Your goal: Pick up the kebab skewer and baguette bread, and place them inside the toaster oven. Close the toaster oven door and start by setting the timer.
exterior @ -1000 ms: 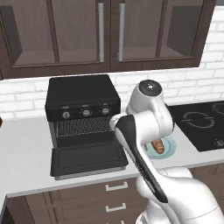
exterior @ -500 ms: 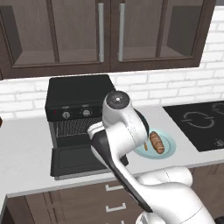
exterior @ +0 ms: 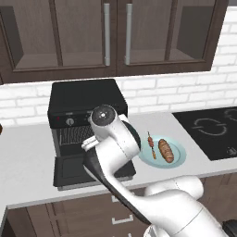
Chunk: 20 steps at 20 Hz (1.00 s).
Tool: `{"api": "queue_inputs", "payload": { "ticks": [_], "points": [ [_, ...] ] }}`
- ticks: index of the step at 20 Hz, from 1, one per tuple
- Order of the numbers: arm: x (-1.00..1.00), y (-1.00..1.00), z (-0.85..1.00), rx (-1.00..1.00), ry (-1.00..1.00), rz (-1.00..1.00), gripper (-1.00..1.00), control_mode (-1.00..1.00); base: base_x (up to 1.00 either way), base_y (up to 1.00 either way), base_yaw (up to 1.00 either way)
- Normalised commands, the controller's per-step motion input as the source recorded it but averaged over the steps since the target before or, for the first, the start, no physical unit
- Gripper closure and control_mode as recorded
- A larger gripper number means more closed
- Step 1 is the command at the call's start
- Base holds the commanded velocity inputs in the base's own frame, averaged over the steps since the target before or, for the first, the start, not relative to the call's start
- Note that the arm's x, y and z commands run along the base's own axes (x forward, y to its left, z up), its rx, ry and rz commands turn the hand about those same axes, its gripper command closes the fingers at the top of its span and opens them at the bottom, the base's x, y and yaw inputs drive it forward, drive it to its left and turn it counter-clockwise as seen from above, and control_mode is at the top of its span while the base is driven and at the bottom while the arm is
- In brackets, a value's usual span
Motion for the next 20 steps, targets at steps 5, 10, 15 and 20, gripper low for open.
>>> {"api": "queue_inputs", "payload": {
  "ticks": [5,10,15,20],
  "points": [
    [0.36,0.0,-0.75,-0.24,-0.09,0.17,-1.0,-1.0,0.0,0.0,0.0],
    [0.43,0.1,-0.39,-0.05,-0.03,0.17,-1.0,-1.0,0.0,0.0,0.0],
    [0.49,0.27,-0.04,0.07,0.0,0.01,-1.0,-1.0,0.0,0.0,0.0],
    [0.26,0.65,-0.16,0.09,0.0,-0.14,-1.0,-1.0,0.0,0.0,0.0]
  ]
}}
